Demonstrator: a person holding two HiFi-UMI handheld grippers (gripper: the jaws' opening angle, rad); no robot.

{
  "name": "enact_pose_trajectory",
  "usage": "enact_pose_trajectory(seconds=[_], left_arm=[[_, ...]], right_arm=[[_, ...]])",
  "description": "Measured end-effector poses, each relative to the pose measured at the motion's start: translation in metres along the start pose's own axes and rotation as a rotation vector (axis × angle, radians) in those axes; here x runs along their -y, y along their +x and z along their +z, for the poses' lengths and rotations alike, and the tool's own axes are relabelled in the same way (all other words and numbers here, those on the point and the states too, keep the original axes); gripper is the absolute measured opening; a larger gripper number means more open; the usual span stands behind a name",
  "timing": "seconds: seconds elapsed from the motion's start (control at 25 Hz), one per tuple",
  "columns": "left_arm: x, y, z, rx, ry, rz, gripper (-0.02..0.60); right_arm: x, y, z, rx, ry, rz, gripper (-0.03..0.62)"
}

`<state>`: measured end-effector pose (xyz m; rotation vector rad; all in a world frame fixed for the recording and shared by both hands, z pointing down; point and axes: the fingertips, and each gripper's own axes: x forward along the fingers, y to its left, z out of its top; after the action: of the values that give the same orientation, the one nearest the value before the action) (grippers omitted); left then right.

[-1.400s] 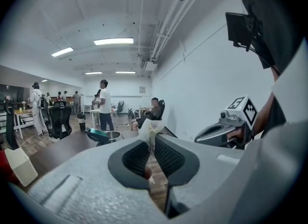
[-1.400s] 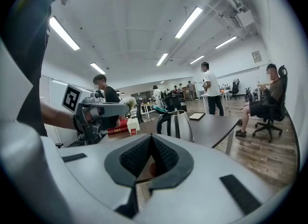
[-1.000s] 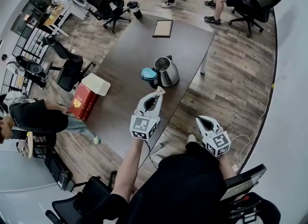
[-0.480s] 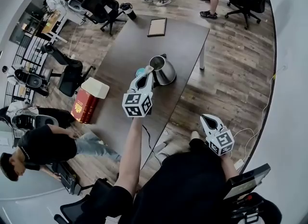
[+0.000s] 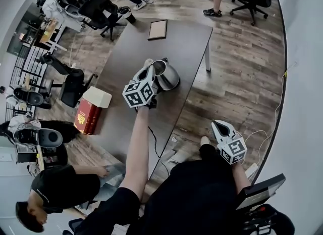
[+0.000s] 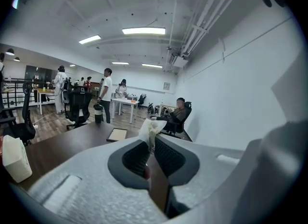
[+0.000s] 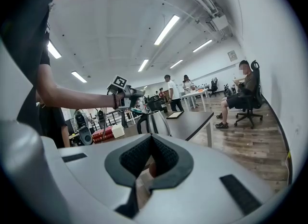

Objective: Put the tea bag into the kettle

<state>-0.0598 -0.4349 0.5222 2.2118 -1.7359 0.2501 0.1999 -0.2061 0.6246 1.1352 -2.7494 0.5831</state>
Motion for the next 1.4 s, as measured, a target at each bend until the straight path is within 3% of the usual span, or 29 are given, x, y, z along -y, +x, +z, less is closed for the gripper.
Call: enact_pose_trajectory(seconds=[0.32,0.68,1.04,1.4], left_arm=[[-0.008,0.035,-0.015,-0.065,-0.067,0.036,0.034],[-0.012,0.064,-0.033,-0.130,-0.129,0.128,0.034],[-0.017,0.077,-0.075,-0.179,-0.114,0.266,0.034],[-0.029,0.080,-0.106,-0.155,-0.201,0.455,0.034]], right_arm=[[0.014,-0.019,-0.008,0.000,0.032,-0.059,0.006],[0.028,-0.035,-0.021,-0.004,0.063,-0.105,0.006],[0.033,-0.045,-0.027,-0.018,0.073,-0.117,0.006],[0.034,-0.050,-0.032,-0.023,0.078,-0.120,0.006]])
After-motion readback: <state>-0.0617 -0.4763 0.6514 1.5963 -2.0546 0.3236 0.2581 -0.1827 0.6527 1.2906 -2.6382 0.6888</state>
